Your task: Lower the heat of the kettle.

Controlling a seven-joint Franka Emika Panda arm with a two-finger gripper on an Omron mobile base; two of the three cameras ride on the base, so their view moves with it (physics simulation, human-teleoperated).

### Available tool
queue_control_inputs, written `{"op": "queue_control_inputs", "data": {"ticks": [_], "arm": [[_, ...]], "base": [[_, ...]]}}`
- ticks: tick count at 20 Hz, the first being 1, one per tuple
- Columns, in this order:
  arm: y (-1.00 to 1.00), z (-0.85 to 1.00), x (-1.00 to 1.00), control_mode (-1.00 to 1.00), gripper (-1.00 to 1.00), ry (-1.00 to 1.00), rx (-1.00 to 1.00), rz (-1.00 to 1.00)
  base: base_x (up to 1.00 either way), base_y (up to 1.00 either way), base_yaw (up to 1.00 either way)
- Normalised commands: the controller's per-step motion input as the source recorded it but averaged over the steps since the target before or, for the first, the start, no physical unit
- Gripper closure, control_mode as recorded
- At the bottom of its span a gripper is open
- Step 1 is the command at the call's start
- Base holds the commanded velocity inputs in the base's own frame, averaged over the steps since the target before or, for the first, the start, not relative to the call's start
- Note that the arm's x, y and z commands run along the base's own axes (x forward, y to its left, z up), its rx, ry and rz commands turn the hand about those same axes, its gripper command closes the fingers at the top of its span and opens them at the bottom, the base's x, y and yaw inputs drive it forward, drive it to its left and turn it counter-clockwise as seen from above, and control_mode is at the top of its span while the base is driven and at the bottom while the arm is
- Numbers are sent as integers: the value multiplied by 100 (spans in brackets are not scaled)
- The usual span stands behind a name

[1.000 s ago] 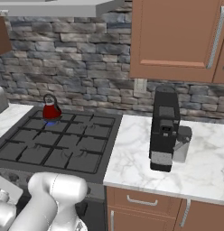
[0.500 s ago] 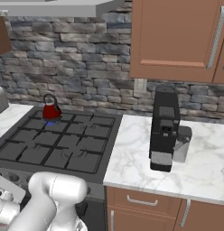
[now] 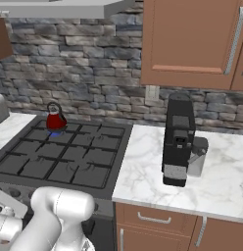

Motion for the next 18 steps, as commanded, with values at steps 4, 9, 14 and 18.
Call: {"op": "queue_control_inputs", "data": {"ticks": [4, 9, 14, 18], "arm": [[5, -5, 7, -100, -100, 1, 0, 2], [0, -14, 6, -100, -100, 0, 0, 3], [4, -15, 14, -100, 100, 0, 0, 2], [0, -9, 11, -100, 100, 0, 0, 2]], "base": [[0, 0, 0], [0, 0, 0], [0, 0, 0], [0, 0, 0]]}}
